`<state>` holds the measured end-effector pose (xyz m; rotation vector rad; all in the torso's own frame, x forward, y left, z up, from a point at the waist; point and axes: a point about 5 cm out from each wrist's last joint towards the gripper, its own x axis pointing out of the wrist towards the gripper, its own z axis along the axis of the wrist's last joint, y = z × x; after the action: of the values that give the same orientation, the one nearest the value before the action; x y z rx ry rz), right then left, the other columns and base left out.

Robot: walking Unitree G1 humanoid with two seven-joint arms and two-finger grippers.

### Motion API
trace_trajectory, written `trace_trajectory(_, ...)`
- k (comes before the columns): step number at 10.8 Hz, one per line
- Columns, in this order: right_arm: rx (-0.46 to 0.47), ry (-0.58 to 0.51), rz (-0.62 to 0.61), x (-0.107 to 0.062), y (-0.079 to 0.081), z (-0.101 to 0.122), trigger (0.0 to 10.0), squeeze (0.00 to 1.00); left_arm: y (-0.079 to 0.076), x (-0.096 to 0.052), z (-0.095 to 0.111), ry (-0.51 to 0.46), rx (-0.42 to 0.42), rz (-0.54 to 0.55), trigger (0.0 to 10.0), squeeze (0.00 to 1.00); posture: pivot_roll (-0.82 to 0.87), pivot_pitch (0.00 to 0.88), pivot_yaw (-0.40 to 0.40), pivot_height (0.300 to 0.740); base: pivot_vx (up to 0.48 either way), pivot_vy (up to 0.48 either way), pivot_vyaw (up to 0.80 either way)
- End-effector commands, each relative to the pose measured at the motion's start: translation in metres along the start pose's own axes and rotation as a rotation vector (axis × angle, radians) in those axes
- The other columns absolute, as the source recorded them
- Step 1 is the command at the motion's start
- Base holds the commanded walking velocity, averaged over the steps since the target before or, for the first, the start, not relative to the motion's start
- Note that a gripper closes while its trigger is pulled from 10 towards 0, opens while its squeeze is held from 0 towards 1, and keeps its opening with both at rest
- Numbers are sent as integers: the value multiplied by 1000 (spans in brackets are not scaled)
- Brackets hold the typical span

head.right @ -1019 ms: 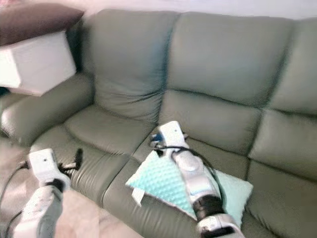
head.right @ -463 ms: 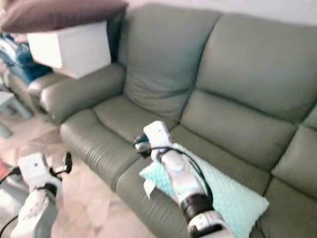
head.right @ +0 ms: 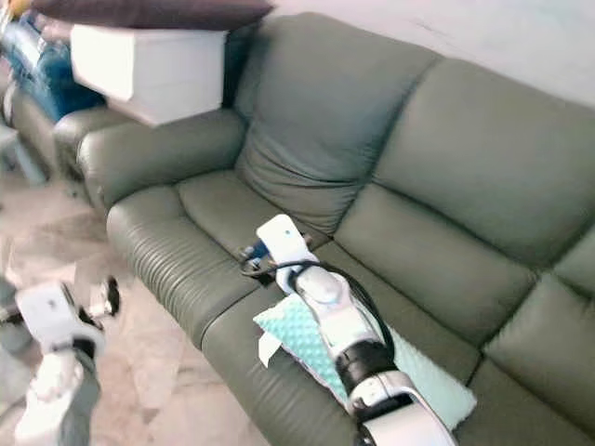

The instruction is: Move the pillow to the sofa

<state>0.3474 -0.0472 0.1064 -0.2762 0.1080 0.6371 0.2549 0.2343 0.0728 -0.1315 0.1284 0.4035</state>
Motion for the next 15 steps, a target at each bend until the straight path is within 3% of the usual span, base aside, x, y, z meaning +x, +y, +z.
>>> trace_trajectory(1,-13,12,-5,2,-1,-2,10000,0,1,5,4,-15,9,4,10000,0,1,0,-120,740,0,0,0)
trace_trajectory(3,-11,-14,-42,6,-1,2,10000,0,4,4,-1,1,1,13,10000,0,-16,0,-35,740,0,0,0)
trace_trajectory(4,16,-54,-136,6,-13,9,10000,0,6,0,-10,34,9,-4,10000,0,-40,0,6,740,0,0,0)
trace_trajectory(6,52,-53,-293,-13,-40,-5,10000,0,0,-11,-14,56,61,-106,10000,0,-66,0,39,740,0,0,0)
trace_trajectory(8,74,32,-365,-43,-57,-44,10000,0,14,-28,-27,115,56,-120,10000,0,-77,0,55,740,0,0,0)
trace_trajectory(9,106,139,-382,-70,-61,-79,10000,0,26,-42,-39,162,82,-116,10000,0,-85,0,59,740,0,0,0)
trace_trajectory(10,167,230,-378,-95,-60,-106,10000,0,32,-53,-46,191,97,-120,10000,0,-95,0,68,740,0,0,0)
trace_trajectory(11,199,262,-363,-111,-56,-118,10000,0,36,-59,-50,209,107,-116,10000,0,-104,0,73,740,0,0,0)
trace_trajectory(13,160,245,-344,-135,-53,-116,10000,0,39,-70,-55,236,122,-129,10000,0,-124,0,78,740,0,0,0)
trace_trajectory(15,131,117,-549,-146,-75,-96,10000,0,48,-64,-55,215,90,-107,10000,0,-148,0,70,740,0,0,0)
